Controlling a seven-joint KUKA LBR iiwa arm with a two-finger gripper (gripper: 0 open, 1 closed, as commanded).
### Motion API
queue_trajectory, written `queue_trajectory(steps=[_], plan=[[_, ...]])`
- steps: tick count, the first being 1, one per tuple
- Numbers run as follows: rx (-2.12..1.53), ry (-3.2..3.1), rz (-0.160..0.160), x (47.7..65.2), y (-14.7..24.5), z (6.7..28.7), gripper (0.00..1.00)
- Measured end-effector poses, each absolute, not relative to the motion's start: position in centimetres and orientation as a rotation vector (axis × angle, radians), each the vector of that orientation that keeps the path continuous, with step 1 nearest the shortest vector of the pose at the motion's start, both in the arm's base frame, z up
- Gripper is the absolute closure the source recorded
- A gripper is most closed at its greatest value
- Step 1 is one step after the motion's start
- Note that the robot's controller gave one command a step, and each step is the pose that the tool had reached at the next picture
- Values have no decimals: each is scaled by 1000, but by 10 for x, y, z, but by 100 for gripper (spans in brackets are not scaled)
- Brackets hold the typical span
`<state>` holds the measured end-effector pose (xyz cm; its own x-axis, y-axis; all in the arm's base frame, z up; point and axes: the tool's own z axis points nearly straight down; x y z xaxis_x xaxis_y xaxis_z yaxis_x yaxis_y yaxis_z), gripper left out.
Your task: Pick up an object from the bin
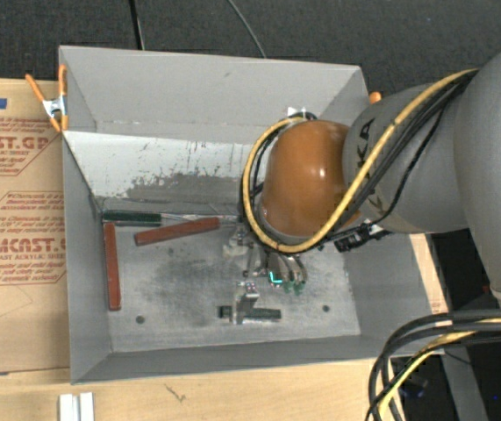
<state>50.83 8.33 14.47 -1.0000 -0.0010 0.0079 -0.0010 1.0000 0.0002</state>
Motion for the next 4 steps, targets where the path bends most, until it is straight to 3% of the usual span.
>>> queue_trajectory(steps=[1,2,3,4], plan=[[1,-3141,-2,510,83,149,0],[-1,-3154,-3,489,34,74,100],[-1,-3154,-3,489,34,74,100],[-141,-3141,-1,482,34,226,100]])
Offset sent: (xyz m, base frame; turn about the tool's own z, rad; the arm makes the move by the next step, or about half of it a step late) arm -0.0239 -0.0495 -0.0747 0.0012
